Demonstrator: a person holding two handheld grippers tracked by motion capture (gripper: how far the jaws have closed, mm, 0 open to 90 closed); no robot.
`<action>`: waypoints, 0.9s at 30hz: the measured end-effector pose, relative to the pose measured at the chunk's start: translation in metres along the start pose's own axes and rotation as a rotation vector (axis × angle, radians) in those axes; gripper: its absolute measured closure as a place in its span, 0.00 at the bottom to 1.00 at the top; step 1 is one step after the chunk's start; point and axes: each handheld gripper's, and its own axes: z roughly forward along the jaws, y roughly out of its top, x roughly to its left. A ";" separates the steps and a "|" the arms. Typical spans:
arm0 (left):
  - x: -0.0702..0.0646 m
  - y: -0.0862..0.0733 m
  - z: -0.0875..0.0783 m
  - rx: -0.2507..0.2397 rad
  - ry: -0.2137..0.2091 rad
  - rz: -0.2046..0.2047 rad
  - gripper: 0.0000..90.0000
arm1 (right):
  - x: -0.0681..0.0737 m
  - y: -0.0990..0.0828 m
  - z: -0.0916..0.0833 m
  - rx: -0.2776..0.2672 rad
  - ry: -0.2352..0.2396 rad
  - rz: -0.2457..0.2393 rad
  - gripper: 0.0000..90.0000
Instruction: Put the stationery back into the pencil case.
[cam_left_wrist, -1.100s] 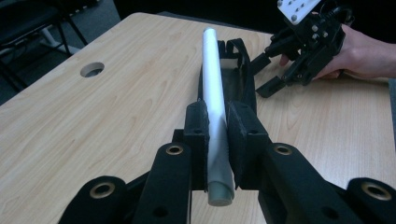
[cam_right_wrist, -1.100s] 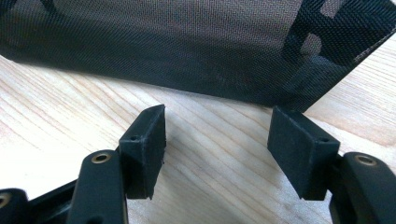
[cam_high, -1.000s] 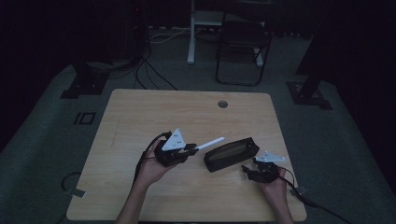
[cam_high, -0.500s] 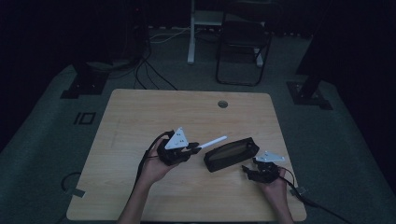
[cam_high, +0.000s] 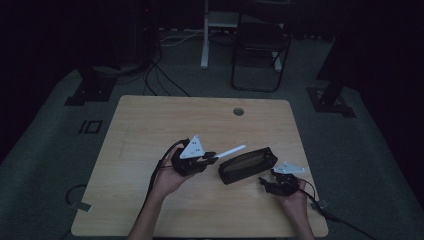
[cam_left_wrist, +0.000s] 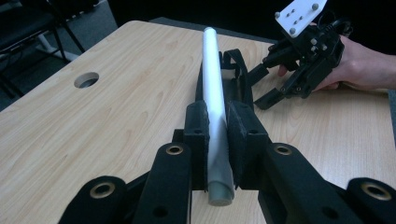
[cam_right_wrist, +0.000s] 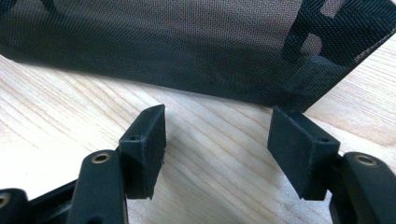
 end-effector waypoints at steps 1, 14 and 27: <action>0.000 0.000 0.001 -0.003 -0.001 -0.002 0.88 | 0.000 0.000 0.000 0.000 0.000 0.000 0.41; 0.001 0.004 0.007 -0.005 -0.007 -0.002 0.88 | 0.000 0.000 0.000 0.000 0.000 -0.002 0.41; 0.000 0.009 0.013 -0.012 -0.018 0.001 0.88 | 0.000 0.000 0.000 -0.001 0.000 -0.001 0.41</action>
